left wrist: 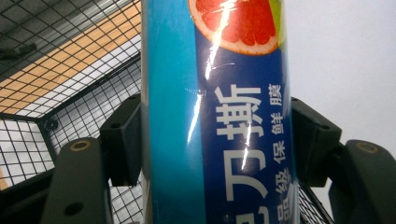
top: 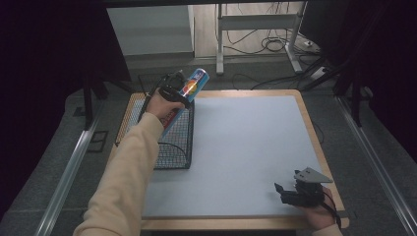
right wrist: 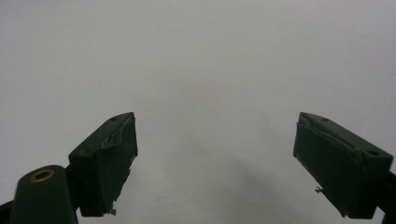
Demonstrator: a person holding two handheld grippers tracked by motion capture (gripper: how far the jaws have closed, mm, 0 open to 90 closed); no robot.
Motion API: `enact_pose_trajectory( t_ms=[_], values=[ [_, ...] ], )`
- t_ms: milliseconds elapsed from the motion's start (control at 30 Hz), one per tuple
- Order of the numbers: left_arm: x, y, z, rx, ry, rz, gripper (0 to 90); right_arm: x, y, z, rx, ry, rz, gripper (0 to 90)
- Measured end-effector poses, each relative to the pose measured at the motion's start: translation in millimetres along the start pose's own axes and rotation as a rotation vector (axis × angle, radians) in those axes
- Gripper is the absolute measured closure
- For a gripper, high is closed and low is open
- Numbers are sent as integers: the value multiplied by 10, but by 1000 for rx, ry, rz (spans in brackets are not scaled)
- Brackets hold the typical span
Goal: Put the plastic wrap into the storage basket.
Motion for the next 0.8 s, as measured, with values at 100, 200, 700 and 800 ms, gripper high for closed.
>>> enact_pose_trajectory(
  t_ms=[100,200,700,800],
  values=[
    [46,-29,9,-3,-12,-7,318,-3,1,-1,1,1,1,141],
    [64,-63,6,-4,-21,-28,318,-3,0,0,2,0,1,141],
    [262,-178,87,-29,-81,-73,318,-25,-6,-9,5,5,3,141],
    [311,-205,107,-34,-98,-82,318,-22,-8,-6,2,3,2,141]
  ],
)
Point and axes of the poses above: each handheld gripper's, and its own axes: x roughly forward along the jaws, z roughly out of its underside, y roughly to its right, the point moved 6 cm from there along x, roughly forward along the jaws, and after that the axes turned 14 degrees about z, right-handed, at the moved point
